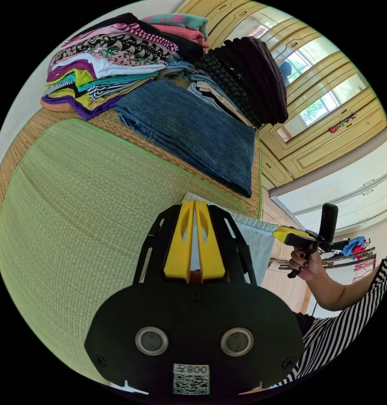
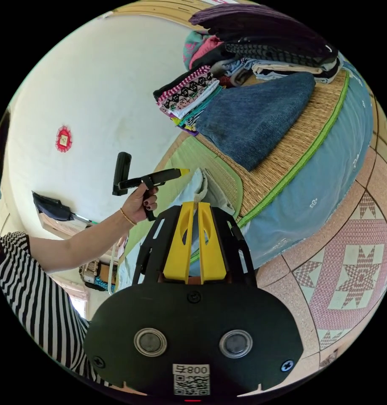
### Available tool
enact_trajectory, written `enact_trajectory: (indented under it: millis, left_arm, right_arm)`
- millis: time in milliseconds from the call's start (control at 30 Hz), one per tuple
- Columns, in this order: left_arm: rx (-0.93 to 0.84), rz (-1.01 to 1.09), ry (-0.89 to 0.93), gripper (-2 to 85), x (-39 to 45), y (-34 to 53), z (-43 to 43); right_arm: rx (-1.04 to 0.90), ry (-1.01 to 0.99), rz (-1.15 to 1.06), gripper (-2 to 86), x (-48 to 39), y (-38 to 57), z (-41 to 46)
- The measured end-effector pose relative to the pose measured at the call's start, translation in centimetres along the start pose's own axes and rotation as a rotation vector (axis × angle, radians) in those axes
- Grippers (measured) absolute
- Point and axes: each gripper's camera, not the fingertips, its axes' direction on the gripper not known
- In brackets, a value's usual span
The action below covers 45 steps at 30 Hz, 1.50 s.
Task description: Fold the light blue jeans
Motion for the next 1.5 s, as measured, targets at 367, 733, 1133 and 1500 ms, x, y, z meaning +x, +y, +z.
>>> enact_trajectory:
  millis: [367, 733, 1133, 1500]
  left_arm:
    - [-0.008, -0.021, 0.005, 0.1, -1.7, 5.1, -2.1]
    - [0.077, -0.163, 0.093, 0.2, -4.6, 19.7, -9.7]
    - [0.036, -0.401, 0.075, 0.2, -6.6, 37.7, -16.7]
    - [0.182, -0.557, -0.073, 1.7, -9.1, 51.4, -27.1]
  right_arm:
    - [-0.029, 0.056, 0.086, 1.5, -1.5, 1.2, 3.3]
    - [-0.046, 0.224, -0.131, 0.2, -11.6, -1.3, 7.5]
    - [-0.294, 0.552, -0.424, 0.0, -19.8, -7.6, 25.2]
    - [-0.269, 0.533, -0.356, 0.3, -23.1, -7.4, 28.2]
